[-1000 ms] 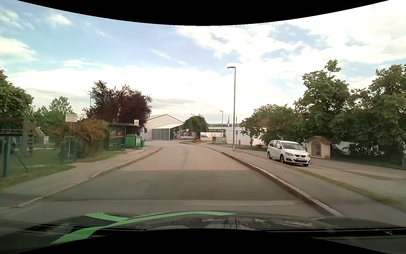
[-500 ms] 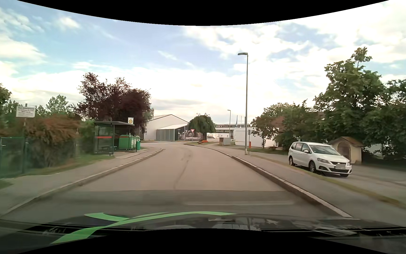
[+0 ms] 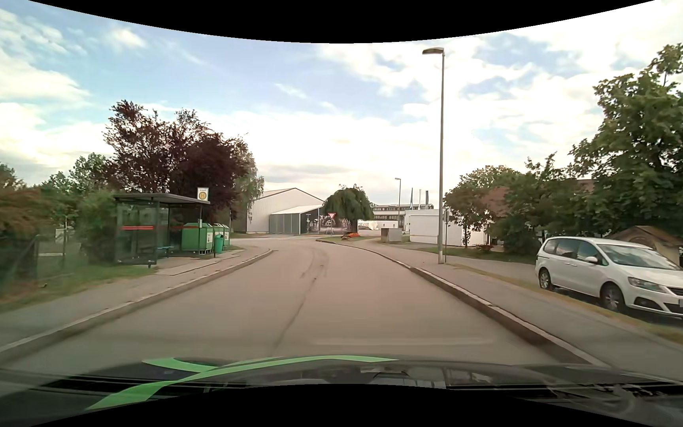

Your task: Follow the waypoints while adhering to traffic rules and regulations

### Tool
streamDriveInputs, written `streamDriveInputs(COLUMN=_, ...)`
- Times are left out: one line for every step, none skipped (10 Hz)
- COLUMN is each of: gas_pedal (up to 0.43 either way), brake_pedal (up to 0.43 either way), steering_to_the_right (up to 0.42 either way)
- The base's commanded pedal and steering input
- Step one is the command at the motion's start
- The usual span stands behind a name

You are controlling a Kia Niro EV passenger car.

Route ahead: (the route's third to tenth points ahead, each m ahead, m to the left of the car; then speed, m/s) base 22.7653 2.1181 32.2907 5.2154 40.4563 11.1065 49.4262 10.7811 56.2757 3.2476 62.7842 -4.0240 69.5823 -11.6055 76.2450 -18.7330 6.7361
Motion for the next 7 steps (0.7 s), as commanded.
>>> streamDriveInputs(gas_pedal=0.047, brake_pedal=0.000, steering_to_the_right=-0.027)
streamDriveInputs(gas_pedal=0.047, brake_pedal=0.000, steering_to_the_right=-0.024)
streamDriveInputs(gas_pedal=0.047, brake_pedal=0.000, steering_to_the_right=-0.021)
streamDriveInputs(gas_pedal=0.047, brake_pedal=0.000, steering_to_the_right=-0.019)
streamDriveInputs(gas_pedal=0.047, brake_pedal=0.000, steering_to_the_right=-0.017)
streamDriveInputs(gas_pedal=0.047, brake_pedal=0.000, steering_to_the_right=-0.017)
streamDriveInputs(gas_pedal=0.047, brake_pedal=0.000, steering_to_the_right=-0.018)
